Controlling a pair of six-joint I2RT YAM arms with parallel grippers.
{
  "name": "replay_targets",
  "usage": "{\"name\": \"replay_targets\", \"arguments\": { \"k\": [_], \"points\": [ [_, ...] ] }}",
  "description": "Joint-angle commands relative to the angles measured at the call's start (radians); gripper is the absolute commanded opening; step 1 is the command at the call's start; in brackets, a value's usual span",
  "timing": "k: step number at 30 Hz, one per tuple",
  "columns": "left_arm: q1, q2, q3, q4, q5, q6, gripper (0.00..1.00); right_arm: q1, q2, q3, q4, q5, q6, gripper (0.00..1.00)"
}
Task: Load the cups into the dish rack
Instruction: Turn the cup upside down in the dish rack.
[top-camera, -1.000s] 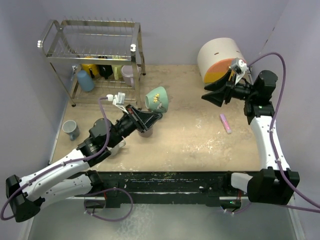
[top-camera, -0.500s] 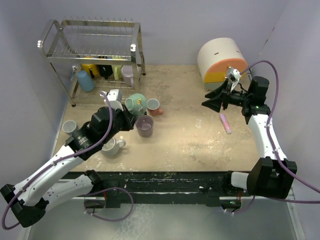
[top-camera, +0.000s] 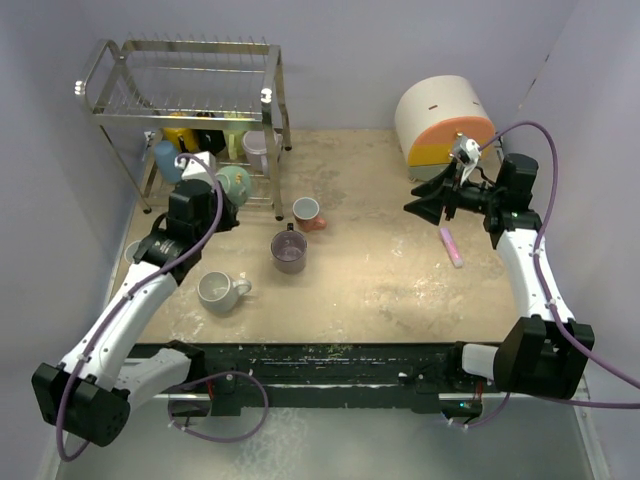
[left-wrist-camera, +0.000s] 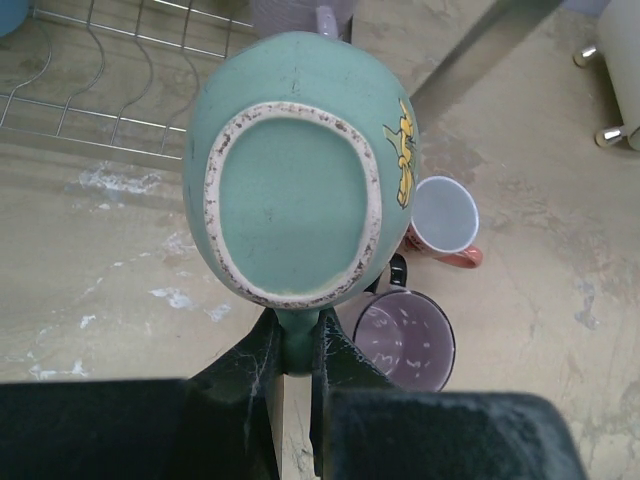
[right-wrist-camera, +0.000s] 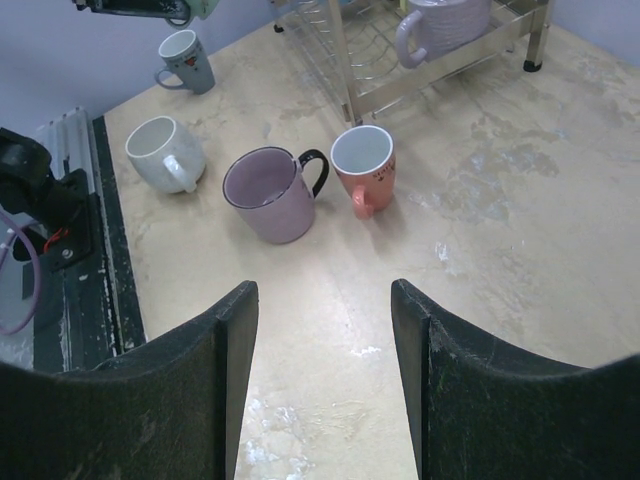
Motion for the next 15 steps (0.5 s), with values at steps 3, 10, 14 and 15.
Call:
{"name": "replay_targets", "arguments": {
  "k": [3, 10, 14, 15],
  "points": [
    [0.18, 0.061, -0.057, 0.272, 0.2, -0.015, 0.0, -0.002, -0.027, 0.024, -0.003, 0.025, -0.031, 0.58],
    [0.315, 0.191, -0.088, 0.411, 0.296, -0.07, 0.0, -0.002, -0.023, 0.027, -0.012, 0.035, -0.043, 0.57],
    [0.362, 0.272, -0.077, 0.467, 0.296, -0.071, 0.0, -0.002, -0.023, 0.027, -0.015, 0.039, -0.046, 0.57],
    [0.373, 0.294, -0.073, 0.481, 0.293, -0.069, 0.0, -0.002, -0.023, 0.027, -0.016, 0.041, -0.047, 0.57]
  ]
}}
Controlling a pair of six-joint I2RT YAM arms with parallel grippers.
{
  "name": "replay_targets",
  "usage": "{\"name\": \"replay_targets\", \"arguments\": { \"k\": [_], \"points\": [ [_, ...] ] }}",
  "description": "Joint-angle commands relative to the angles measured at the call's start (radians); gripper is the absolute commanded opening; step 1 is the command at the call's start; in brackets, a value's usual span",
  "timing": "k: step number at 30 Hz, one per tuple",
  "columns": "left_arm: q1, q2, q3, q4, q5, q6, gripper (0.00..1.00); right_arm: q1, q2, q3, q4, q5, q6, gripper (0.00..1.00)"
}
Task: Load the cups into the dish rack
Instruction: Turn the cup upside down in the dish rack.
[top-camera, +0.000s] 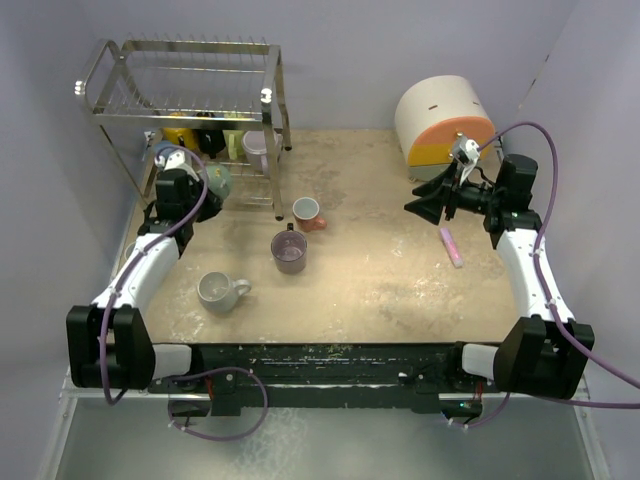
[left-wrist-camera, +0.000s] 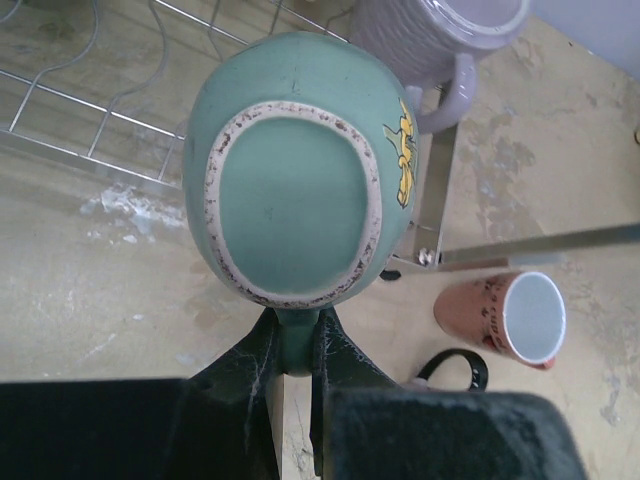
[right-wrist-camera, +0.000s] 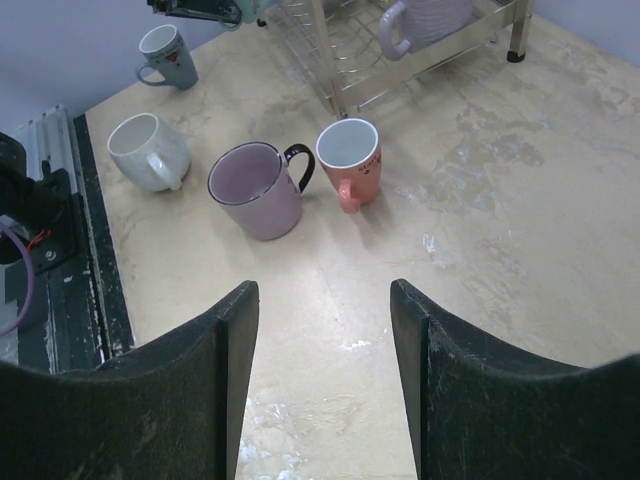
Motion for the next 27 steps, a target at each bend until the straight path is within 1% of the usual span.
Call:
{"name": "replay_targets", "arguments": {
  "k": [1, 7, 18, 27],
  "points": [
    [0.047, 0.06, 0.026, 0.197, 0.032, -0.017, 0.0, -0.002, -0.023, 0.027, 0.003, 0.006, -0.023, 0.57],
    [0.09, 0.184, 0.096, 0.246, 0.002, 0.014, 0.0, -0.002, -0.022, 0.027, -0.002, 0.013, -0.032, 0.57],
    [0.107, 0.373, 0.238, 0.286, -0.065, 0.049, 0.0, -0.001, -0.017, 0.029, -0.012, 0.027, -0.046, 0.57],
    [0.111, 0.475, 0.291, 0.312, -0.062, 0.057, 0.0, -0.002, -0.012, 0.029, -0.016, 0.034, -0.052, 0.57]
  ]
}}
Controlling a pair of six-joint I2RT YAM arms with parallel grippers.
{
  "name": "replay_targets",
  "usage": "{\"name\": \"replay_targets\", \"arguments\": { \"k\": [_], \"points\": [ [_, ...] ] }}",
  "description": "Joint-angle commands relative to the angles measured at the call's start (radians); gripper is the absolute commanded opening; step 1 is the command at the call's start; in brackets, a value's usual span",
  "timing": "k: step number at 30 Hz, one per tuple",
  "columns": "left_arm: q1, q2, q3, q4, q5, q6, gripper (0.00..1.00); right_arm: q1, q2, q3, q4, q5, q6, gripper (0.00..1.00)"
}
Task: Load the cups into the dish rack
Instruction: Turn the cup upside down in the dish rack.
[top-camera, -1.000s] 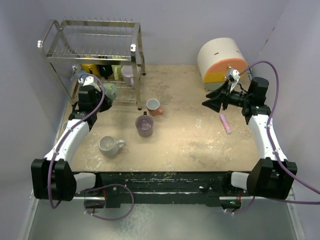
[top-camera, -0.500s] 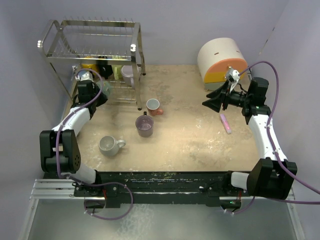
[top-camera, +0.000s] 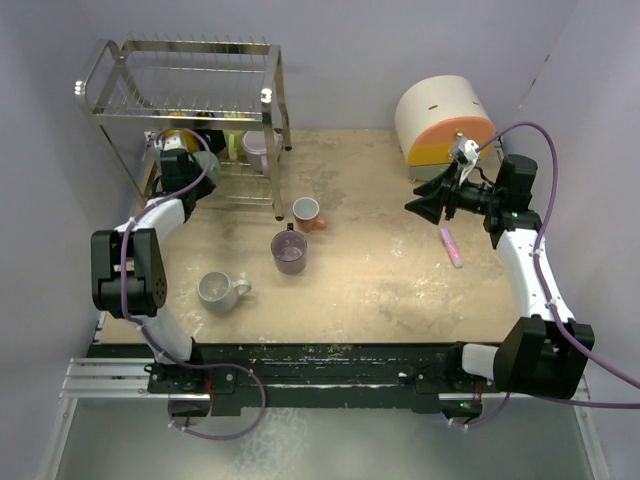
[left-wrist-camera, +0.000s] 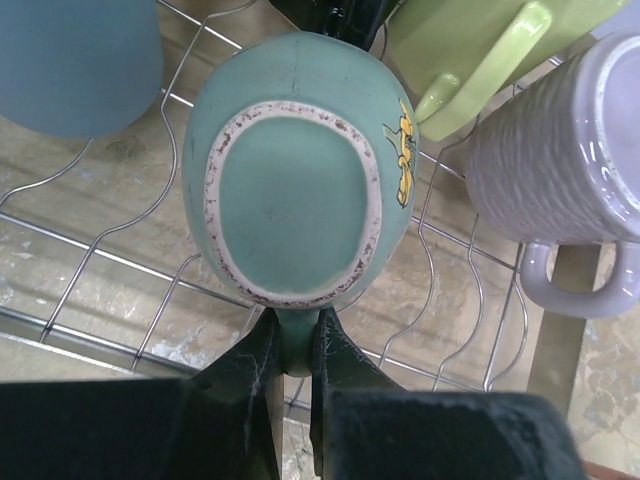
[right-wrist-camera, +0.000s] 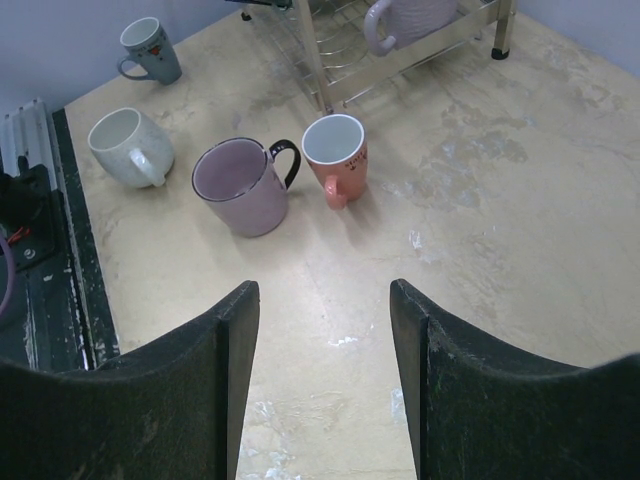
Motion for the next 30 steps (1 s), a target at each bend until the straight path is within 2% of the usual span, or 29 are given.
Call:
{"name": "replay_targets", "arguments": {
  "k": [1, 18, 30],
  "points": [
    [0.009, 0.03, 0.085, 0.093, -0.009, 0.033, 0.0, -0.002, -0.011, 0.029, -0.004, 0.004, -0.019, 0.57],
    [0.014, 0.208, 0.323, -0.112, -0.067, 0.173, 0.03, -0.002, -0.005, 0.03, -0.006, 0.01, -0.025, 0.57],
    [0.015, 0.247, 0.36, -0.168, -0.118, 0.226, 0.16, -0.002, 0.0, 0.03, -0.006, 0.012, -0.028, 0.57]
  ]
}}
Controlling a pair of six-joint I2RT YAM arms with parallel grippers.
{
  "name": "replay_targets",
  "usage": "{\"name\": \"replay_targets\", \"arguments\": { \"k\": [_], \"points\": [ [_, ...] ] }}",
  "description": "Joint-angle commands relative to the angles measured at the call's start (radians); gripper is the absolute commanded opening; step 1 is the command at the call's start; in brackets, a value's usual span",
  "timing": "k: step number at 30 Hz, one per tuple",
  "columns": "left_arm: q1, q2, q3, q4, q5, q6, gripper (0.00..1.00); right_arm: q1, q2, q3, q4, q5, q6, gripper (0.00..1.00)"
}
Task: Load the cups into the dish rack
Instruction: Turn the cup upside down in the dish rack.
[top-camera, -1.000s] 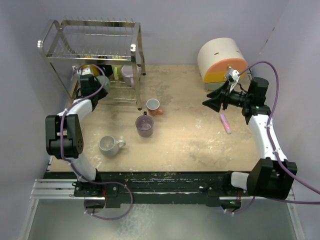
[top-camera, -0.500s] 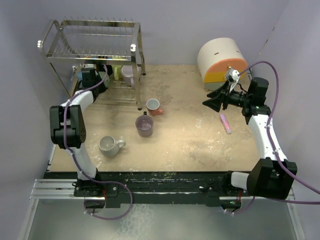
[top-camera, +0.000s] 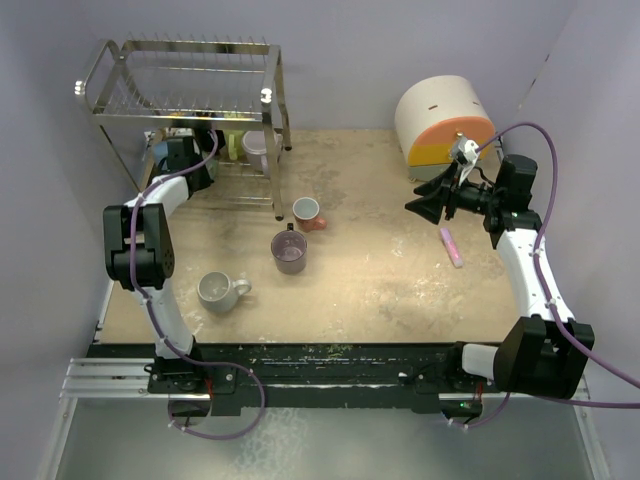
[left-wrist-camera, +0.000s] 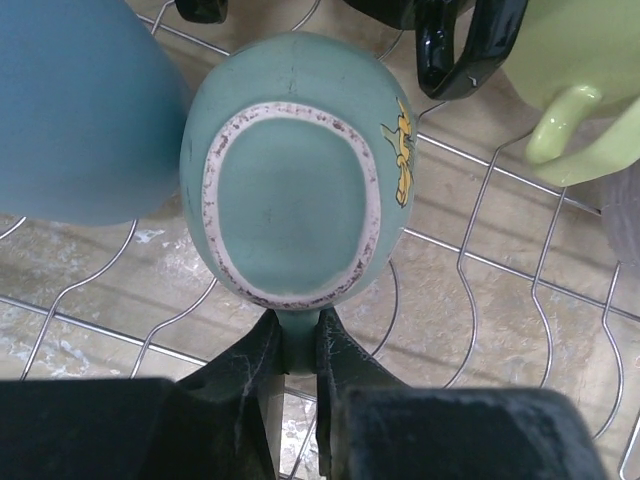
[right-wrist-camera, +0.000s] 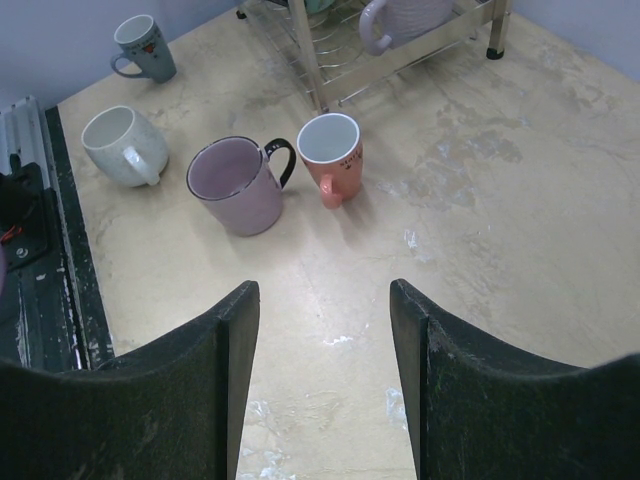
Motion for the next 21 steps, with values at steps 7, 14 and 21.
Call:
{"name": "replay_targets", "arguments": {
  "k": [7, 14, 21],
  "points": [
    [0.009, 0.024, 0.108, 0.007, -0.061, 0.062, 0.26, -0.002, 0.0, 0.029, -0.007, 0.006, -0.016, 0.57],
    [0.008, 0.033, 0.13, -0.008, -0.064, 0.084, 0.33, -0.002, 0.001, 0.03, -0.009, 0.005, -0.018, 0.57],
    [0.008, 0.001, 0.113, 0.002, -0.097, 0.123, 0.18, -0.002, 0.001, 0.03, -0.01, 0.005, -0.018, 0.57]
  ]
}}
